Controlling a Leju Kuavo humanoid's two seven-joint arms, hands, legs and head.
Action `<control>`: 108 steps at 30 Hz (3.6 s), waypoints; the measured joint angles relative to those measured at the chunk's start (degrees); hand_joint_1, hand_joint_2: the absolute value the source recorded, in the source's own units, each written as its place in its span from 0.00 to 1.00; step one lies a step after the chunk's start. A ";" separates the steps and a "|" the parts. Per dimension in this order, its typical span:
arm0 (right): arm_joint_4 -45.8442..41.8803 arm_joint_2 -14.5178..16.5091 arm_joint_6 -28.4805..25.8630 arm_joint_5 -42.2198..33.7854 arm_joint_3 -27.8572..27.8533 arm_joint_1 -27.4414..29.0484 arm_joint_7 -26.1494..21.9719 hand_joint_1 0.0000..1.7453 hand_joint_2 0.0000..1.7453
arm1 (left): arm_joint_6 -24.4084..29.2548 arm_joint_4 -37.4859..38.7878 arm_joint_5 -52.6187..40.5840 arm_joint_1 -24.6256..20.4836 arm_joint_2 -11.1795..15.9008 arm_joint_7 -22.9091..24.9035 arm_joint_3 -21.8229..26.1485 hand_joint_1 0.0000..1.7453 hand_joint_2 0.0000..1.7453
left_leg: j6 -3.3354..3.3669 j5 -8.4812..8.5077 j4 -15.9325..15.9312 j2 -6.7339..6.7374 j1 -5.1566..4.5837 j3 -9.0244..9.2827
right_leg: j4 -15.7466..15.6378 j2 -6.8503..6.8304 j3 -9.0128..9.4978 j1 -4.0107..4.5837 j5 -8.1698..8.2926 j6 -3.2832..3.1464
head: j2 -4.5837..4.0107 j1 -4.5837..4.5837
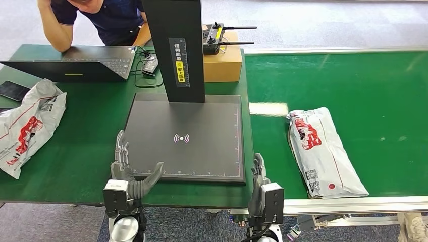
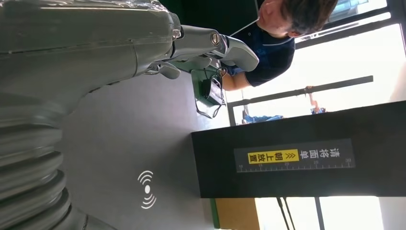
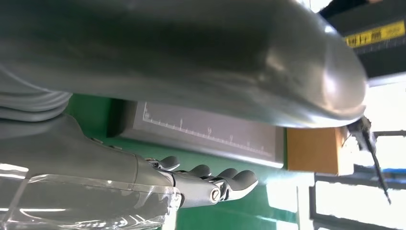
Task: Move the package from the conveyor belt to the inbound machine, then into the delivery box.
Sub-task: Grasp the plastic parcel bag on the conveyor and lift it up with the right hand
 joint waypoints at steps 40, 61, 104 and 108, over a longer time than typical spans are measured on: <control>-10.33 -5.60 -4.96 27.73 -33.31 3.60 6.33 0.00 0.00 | -3.85 -0.33 3.13 1.65 0.00 -0.03 0.44 0.00 1.00 | 0.00 -0.01 0.01 -0.01 -0.01 -0.01 | -0.01 -0.01 0.01 -0.01 0.00 0.01 | 0.00 0.01; 28.40 -13.99 -4.22 42.60 -33.28 -18.91 10.71 0.00 0.25 | -4.05 0.25 2.40 0.42 0.76 -0.02 -1.09 0.00 1.00 | 0.03 0.04 0.02 -0.01 -0.01 0.00 | 0.01 -0.01 0.02 0.00 0.06 0.03 | 0.00 0.00; 39.40 -12.80 -8.50 42.11 -25.01 -25.65 5.47 1.00 1.00 | -5.05 0.46 -2.78 2.53 0.07 -0.02 2.31 0.00 1.00 | 0.03 0.03 0.00 -0.05 -0.01 0.02 | 0.02 -0.06 0.06 0.00 0.05 0.03 | 0.00 -0.01; 30.41 -12.09 -10.52 38.85 -22.86 -22.05 2.77 0.98 1.00 | -4.83 0.46 -2.75 2.54 -0.13 -0.02 2.45 0.00 1.00 | 0.03 0.03 -0.01 -0.05 -0.01 0.02 | 0.02 -0.06 0.05 0.00 0.04 0.03 | 0.00 0.00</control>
